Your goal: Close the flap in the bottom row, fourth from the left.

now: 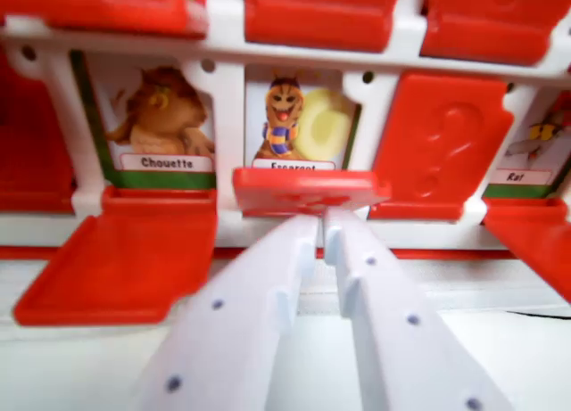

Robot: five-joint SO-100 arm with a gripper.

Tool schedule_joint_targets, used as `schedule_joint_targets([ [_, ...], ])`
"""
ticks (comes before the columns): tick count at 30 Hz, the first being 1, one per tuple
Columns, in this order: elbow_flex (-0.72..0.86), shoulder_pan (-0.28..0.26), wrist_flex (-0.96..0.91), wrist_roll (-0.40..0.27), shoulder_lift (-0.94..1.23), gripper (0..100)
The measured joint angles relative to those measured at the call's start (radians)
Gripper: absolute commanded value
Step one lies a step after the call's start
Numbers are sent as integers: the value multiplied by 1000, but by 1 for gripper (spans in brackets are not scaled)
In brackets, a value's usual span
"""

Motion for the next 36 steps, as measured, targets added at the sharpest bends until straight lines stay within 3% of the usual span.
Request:
schedule_joint_targets([
  [12,-166,2,-18,-15,-127,0],
  [20,-179,2,23,-8,-130,0],
  [29,-178,-21,232,34,3,0],
  [36,-225,-26,551,54,193,0],
])
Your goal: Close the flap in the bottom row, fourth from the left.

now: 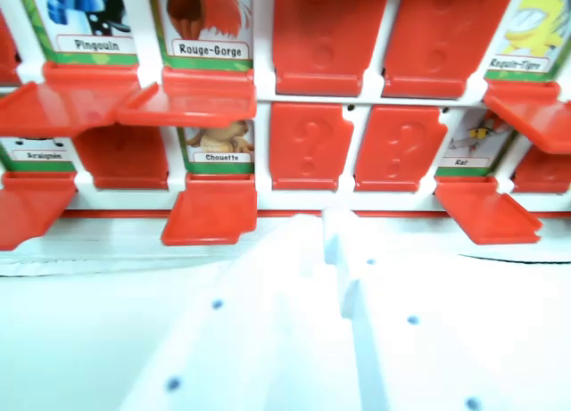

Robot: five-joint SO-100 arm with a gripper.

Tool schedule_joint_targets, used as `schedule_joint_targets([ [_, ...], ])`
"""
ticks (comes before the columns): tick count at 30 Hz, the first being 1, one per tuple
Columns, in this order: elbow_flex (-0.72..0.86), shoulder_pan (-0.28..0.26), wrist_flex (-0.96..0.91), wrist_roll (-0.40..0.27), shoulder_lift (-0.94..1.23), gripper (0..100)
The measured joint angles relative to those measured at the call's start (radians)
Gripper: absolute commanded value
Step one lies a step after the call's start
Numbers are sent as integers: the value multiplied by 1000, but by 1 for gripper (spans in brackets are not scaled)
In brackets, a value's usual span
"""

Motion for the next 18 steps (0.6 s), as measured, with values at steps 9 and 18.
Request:
schedule_joint_targets([
  [9,-91,0,272,23,216,0],
  [18,-207,-54,471,15,364,0],
])
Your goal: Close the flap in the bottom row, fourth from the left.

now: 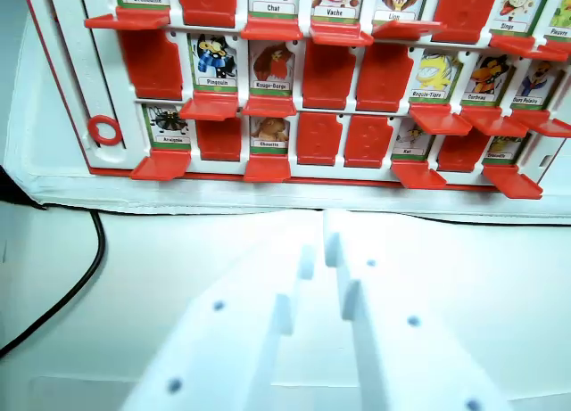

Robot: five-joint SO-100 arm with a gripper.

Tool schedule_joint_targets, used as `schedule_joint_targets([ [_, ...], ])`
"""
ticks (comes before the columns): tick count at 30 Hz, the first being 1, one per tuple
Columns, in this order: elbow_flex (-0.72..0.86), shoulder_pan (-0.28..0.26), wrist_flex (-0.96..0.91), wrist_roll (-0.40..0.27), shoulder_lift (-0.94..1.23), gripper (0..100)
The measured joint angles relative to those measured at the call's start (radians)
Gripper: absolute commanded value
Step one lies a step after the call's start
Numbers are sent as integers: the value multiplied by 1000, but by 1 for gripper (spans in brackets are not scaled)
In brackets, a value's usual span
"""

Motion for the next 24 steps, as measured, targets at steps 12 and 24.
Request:
schedule_joint_targets([
  [12,-115,-17,61,-11,98,0],
  [24,-121,-15,83,15,110,0],
])
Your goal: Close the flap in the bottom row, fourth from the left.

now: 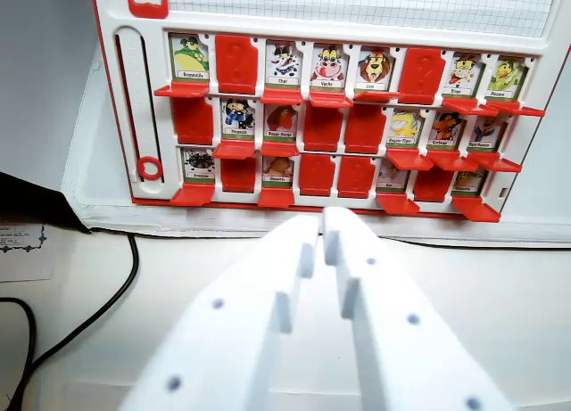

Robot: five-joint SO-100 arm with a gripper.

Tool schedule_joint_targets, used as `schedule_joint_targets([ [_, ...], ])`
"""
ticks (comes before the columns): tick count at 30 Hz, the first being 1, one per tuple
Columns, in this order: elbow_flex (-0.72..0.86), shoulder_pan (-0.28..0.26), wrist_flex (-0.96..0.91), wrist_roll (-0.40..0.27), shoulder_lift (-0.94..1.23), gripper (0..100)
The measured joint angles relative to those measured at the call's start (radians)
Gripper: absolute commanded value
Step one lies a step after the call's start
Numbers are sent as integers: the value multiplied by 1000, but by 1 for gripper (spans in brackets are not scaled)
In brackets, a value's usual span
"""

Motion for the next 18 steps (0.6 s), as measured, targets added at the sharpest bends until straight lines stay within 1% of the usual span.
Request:
schedule_joint_targets([
  [10,-2,0,0,15,25,0],
  [15,-2,25,0,15,25,0],
  [18,-2,21,0,23,25,0],
])
